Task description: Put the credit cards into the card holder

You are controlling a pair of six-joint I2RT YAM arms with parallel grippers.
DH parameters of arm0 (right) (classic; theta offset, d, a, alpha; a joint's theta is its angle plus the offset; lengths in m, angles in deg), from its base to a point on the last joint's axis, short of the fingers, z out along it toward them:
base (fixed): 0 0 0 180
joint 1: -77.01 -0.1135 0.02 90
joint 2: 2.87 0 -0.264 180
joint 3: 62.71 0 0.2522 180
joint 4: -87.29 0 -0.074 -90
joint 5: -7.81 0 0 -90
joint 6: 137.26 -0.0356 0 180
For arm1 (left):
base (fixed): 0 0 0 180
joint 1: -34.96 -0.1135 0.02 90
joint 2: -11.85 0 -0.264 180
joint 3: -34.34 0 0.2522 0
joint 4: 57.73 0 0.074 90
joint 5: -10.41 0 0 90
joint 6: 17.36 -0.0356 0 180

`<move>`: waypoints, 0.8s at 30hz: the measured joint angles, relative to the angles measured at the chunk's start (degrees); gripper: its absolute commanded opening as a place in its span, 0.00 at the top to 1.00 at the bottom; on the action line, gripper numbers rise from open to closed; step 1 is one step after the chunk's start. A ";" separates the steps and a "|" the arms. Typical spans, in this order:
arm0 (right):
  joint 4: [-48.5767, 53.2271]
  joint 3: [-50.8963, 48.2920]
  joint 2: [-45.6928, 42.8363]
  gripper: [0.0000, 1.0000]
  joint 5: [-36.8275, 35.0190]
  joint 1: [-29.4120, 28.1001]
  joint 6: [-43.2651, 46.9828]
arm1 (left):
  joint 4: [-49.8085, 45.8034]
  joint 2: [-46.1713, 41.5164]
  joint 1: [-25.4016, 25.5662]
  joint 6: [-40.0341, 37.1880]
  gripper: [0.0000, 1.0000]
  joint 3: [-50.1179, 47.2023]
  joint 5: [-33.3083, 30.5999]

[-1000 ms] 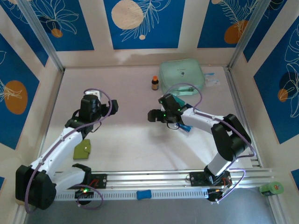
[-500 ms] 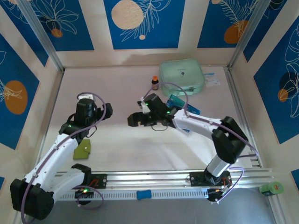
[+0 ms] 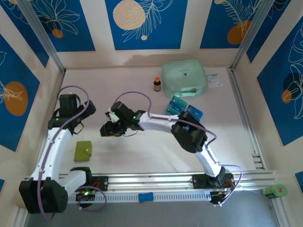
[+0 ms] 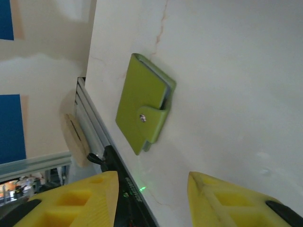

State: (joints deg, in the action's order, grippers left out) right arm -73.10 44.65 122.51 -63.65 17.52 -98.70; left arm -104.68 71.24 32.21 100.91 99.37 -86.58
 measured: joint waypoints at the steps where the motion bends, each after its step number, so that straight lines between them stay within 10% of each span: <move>1: 0.00 1.31 1.05 0.60 0.57 -0.57 -0.59 | -0.15 0.15 -1.22 0.37 0.00 -0.13 1.05; 24: 12.87 27.10 18.10 0.60 1.70 -4.79 -1.51 | 0.79 1.49 -9.51 1.40 0.00 -3.54 10.29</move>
State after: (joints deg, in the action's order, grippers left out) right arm -60.23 71.75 140.61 -61.94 12.74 -100.21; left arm -103.89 72.73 22.71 102.31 95.82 -76.28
